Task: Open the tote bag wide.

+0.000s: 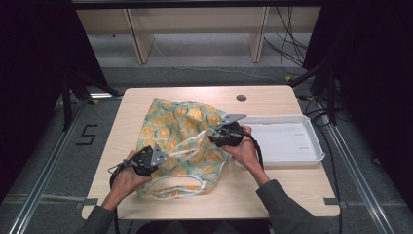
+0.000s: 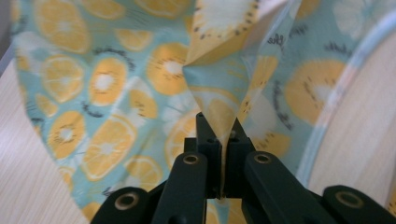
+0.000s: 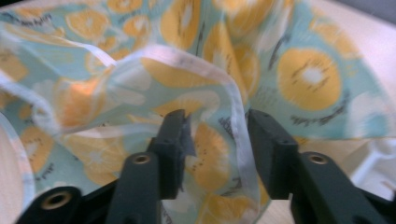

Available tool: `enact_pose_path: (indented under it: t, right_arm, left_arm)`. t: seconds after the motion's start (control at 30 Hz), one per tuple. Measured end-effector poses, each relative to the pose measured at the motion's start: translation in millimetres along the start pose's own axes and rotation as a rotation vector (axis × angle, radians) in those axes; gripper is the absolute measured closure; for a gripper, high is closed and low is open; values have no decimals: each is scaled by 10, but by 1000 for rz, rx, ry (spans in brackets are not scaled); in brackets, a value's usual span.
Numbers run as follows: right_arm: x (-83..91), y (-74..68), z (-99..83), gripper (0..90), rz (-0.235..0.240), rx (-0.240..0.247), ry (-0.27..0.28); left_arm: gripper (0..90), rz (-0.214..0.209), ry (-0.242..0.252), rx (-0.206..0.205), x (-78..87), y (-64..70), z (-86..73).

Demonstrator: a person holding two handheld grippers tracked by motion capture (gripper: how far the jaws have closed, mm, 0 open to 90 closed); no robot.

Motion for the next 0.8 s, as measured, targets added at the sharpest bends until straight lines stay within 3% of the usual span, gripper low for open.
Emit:
enact_pose_path:
  t: [0.03,0.07,0.1,0.17,0.23,0.27,0.33,0.37,0.4,0.5,0.53,0.6,0.7,0.8]
  right_arm:
    - [86,-9,58,536,-15,-6,17]
    - [141,-19,93,522,-24,6,24]
    - [249,-44,134,506,-29,52,20]
    - [425,-232,150,494,41,63,12]
    - [508,-371,116,483,58,100,12]
    - [506,-475,16,449,67,139,-24]
    - [471,-506,-45,430,57,152,-38]
    - [414,-520,-107,408,65,183,-58]
    - [357,-514,-177,380,41,164,-85]
    - [170,-475,-311,336,25,158,-126]
    - [114,-457,-349,353,26,175,-143]
    - [25,-431,-422,645,1,251,-185]
    - [3,-400,-446,895,-1,309,-209]
    - [93,-414,-314,900,28,354,-182]
  left_arm:
    - [890,-2,-3,10,23,-38,7]
    - [890,5,20,45,41,-94,36]
    - [890,14,40,77,41,-120,55]
    - [890,8,52,112,53,-191,73]
    - [890,2,57,129,57,-223,84]
    - [889,0,66,138,57,-235,97]
    - [889,0,72,135,65,-260,115]
    - [889,6,76,141,73,-256,127]
    - [888,-10,72,150,87,-236,130]
    - [888,-1,94,144,98,-270,166]
    - [887,-1,89,135,110,-292,166]
    - [887,-2,95,143,101,-313,169]
    - [887,2,113,149,105,-351,175]
    - [887,6,109,163,157,-419,162]
Point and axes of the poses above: each handheld gripper's, and its own axes: x roughly backward along the jaws, z roughly out of its top, y roughly to its right, the point moved 10 cm from there along -x, roughly forward along the jaws, and after that the axes turned 7 degrees about y, right-handed, at the moved point
